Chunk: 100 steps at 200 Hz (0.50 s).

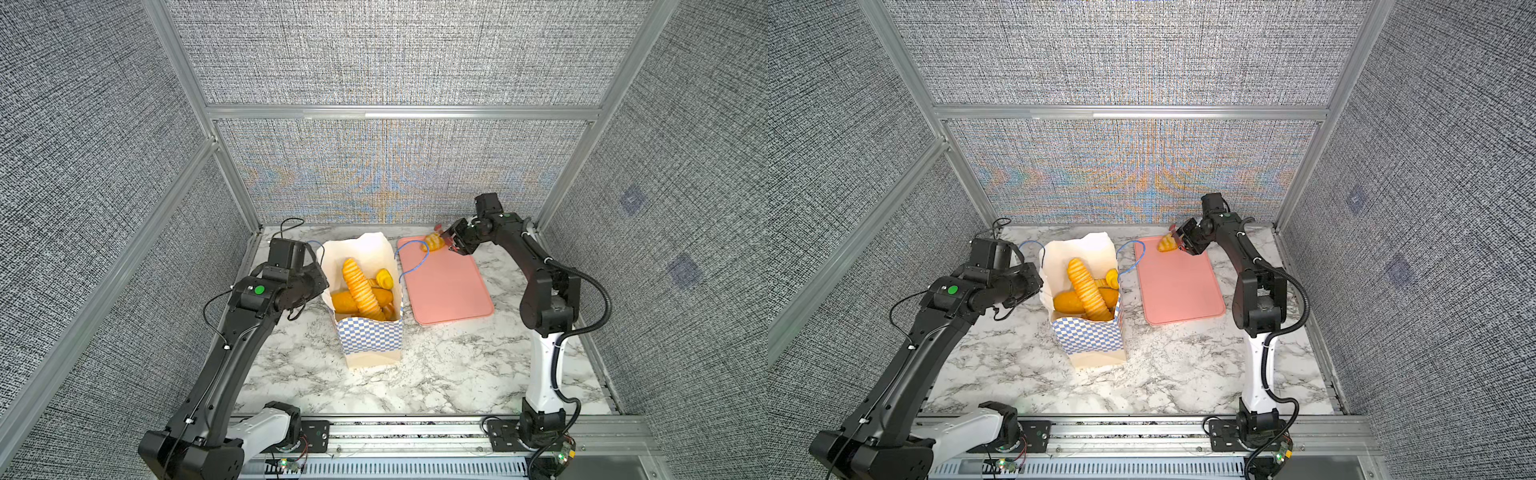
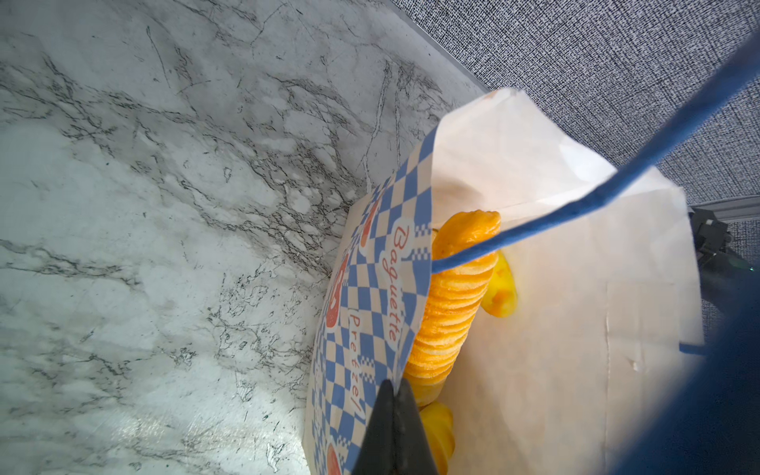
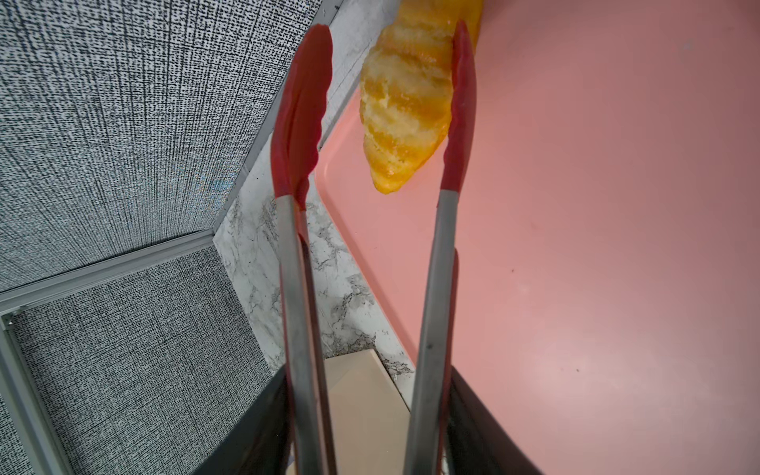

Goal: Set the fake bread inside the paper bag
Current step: 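Lower the tongs around the last striped roll and squeeze shut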

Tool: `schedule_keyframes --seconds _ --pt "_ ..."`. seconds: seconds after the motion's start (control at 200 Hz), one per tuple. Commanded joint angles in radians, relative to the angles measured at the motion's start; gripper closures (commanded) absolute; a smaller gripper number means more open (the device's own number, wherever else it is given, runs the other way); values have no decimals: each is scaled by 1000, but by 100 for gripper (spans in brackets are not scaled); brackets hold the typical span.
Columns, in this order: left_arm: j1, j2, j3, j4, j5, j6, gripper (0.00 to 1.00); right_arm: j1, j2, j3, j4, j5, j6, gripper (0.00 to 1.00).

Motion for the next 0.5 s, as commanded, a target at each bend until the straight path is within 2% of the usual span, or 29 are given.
schedule_keyframes --seconds 0.0,0.29,0.495 --pt "0 3 4 -33 -15 10 97 0 11 13 -10 -1 5 44" --pt "1 11 4 -21 -22 7 97 -3 8 11 -27 -12 -7 49" --pt "1 16 0 -8 -19 4 97 -25 -45 -68 -19 -42 -22 51"
